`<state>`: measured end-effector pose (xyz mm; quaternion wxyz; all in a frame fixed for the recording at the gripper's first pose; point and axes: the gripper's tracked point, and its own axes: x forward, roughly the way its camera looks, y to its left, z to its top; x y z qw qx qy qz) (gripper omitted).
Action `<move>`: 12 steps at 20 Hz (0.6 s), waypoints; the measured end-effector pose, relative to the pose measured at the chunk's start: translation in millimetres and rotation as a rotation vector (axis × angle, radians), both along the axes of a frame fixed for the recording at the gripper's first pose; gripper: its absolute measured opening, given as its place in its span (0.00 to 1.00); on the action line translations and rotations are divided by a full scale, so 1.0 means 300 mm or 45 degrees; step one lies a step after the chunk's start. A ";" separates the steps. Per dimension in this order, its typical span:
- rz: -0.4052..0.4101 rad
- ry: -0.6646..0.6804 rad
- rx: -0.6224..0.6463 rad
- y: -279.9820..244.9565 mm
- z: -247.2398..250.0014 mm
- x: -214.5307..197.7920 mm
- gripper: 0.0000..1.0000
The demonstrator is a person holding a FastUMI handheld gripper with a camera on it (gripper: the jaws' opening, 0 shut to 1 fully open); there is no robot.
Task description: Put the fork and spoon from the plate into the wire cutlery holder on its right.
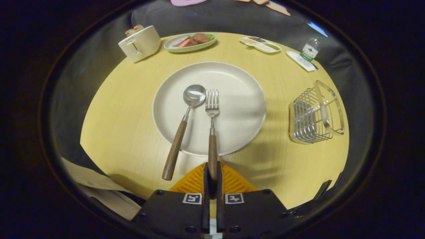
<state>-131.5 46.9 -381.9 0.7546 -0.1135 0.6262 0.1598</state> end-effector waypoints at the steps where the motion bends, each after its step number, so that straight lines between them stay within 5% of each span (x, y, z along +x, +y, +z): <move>1: 0.004 -0.002 0.002 -0.007 0.011 0.003 0.12; 12: -0.094 -0.165 -0.011 -0.126 0.143 0.094 0.08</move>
